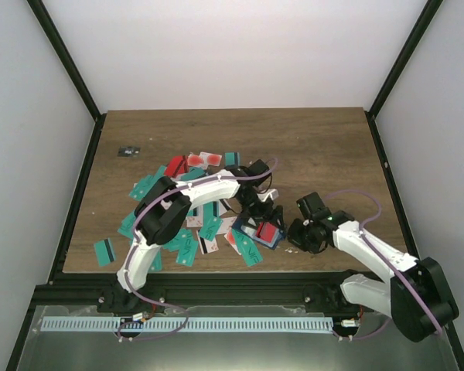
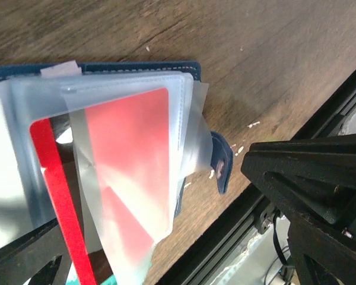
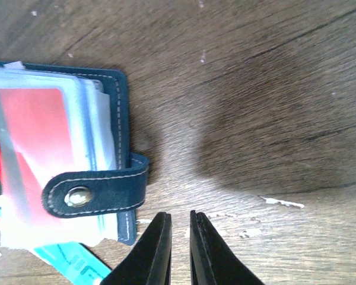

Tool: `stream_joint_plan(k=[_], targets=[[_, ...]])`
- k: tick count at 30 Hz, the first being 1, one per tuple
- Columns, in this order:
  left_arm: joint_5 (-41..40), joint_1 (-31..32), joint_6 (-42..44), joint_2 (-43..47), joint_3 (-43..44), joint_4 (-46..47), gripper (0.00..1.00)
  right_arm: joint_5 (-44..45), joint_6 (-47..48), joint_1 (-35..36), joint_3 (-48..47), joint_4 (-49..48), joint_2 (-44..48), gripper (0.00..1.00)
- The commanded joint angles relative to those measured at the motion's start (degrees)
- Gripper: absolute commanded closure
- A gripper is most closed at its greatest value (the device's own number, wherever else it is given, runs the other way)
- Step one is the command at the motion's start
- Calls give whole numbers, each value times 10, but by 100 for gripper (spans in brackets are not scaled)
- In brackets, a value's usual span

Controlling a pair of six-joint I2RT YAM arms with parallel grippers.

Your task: Put the credit cards into the card holder

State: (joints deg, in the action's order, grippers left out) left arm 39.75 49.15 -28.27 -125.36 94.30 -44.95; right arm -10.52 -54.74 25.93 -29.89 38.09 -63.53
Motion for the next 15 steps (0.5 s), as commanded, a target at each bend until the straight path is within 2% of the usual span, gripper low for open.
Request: stream_joint_plan(k=[1, 5, 9, 11, 13, 15], targets=[[-12, -4, 0, 42, -5, -32, 0, -15, 9, -6, -4, 11, 28, 87], [-42, -13, 35, 70, 1, -52, 0, -77, 28, -6, -12, -16, 60, 83], [-113, -20, 110, 101, -3, -80, 2, -187, 15, -6, 10, -117, 95, 75], [-133, -26, 126, 113, -20, -78, 11, -221, -9, -4, 22, -163, 100, 72], [-130, -33, 138, 124, -40, -67, 28, -229, -27, 1, 26, -191, 96, 72], [-116, -35, 146, 129, -56, -51, 41, -226, -39, 7, 26, -205, 83, 71]])
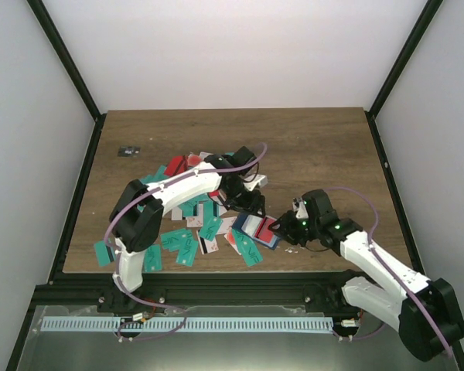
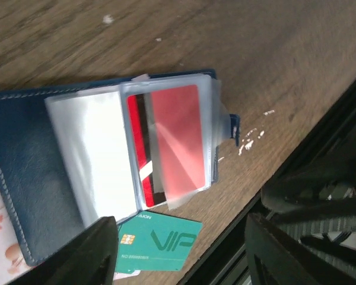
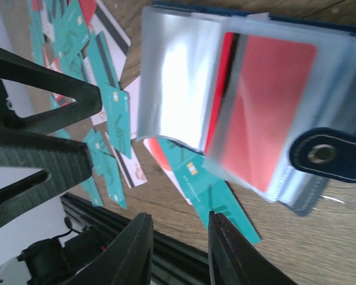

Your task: Put the credit cards into the card holder

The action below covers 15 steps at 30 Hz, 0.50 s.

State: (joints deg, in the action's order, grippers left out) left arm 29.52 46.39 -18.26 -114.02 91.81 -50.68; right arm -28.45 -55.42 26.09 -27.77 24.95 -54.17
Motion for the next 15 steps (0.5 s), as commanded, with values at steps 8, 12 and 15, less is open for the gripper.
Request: stream_joint_plan(k=[8, 12, 15], targets=[[26, -6, 51, -14, -48, 42, 72, -4, -84, 16, 14, -86, -55, 72], [38, -5, 55, -30, -52, 49, 80, 9, -91, 16, 22, -83, -73, 72], [40, -3, 58, -43, -53, 54, 84, 12, -94, 16, 28, -90, -84, 72]])
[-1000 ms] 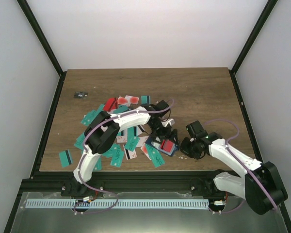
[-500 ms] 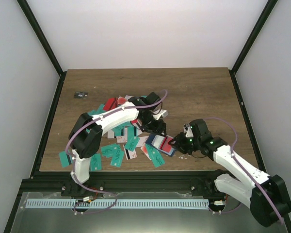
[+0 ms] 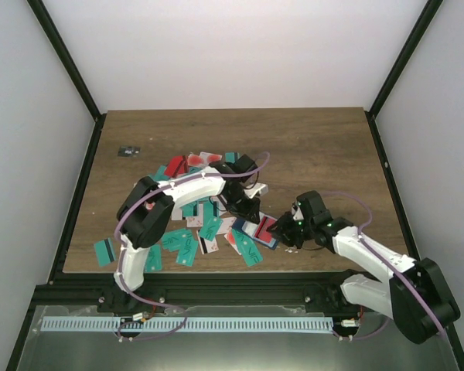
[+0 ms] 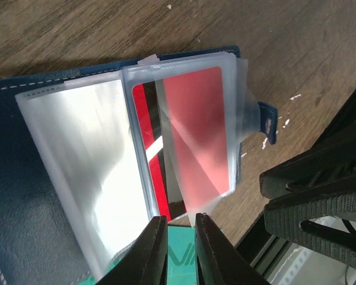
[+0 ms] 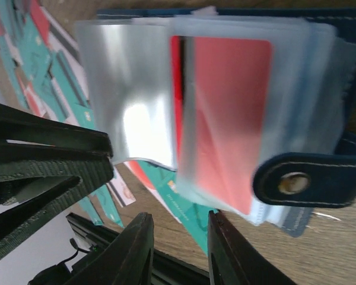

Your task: Put the credit cards into the card holder

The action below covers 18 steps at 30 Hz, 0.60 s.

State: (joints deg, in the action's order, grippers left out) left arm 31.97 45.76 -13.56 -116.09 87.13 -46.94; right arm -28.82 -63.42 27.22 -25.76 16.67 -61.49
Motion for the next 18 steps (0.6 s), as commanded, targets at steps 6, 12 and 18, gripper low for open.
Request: stream_joint_plan(k=[6, 12, 18], targets=[[42, 5, 0, -51, 1, 33, 88, 28, -6, 5, 3, 2, -32, 72], [36, 10, 2, -76, 5, 34, 90, 48, 7, 5, -9, 29, -52, 72], [20, 13, 8, -98, 8, 32, 93, 49, 18, 5, -18, 24, -77, 71]])
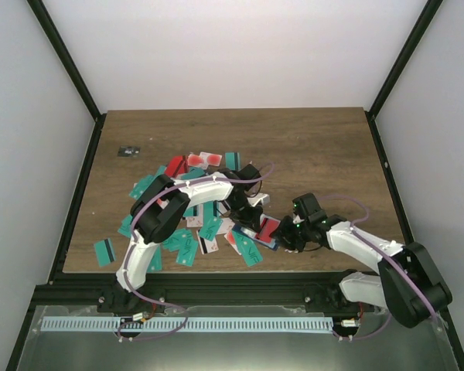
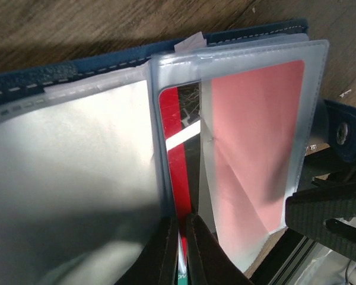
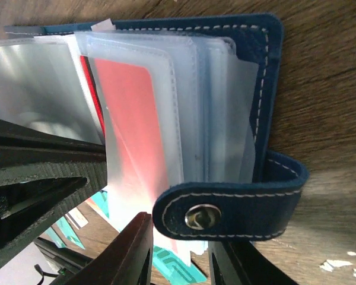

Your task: Put the credit cards into the card holder

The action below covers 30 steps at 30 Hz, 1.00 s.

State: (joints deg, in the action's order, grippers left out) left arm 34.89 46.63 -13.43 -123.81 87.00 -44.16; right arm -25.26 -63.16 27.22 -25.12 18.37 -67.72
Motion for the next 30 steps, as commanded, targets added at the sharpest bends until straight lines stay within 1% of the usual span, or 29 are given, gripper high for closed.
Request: stream_joint_plan(k=[1, 10, 14, 22, 30], targets=[[-11, 4, 7, -24, 9, 5, 94, 14, 17, 5, -28, 7, -18, 71], [-15, 5, 14, -36, 9, 1, 96, 10, 29, 5, -46, 2, -31, 72], [-16, 5, 14, -38, 10, 0, 96, 12, 36, 5, -59, 23, -31, 72], [-17, 5, 12, -41, 19, -3, 96, 35, 56, 5, -90, 109, -25, 71], [-15, 5, 7, -45, 27, -2, 96, 34, 67, 5, -93, 118, -28, 70]])
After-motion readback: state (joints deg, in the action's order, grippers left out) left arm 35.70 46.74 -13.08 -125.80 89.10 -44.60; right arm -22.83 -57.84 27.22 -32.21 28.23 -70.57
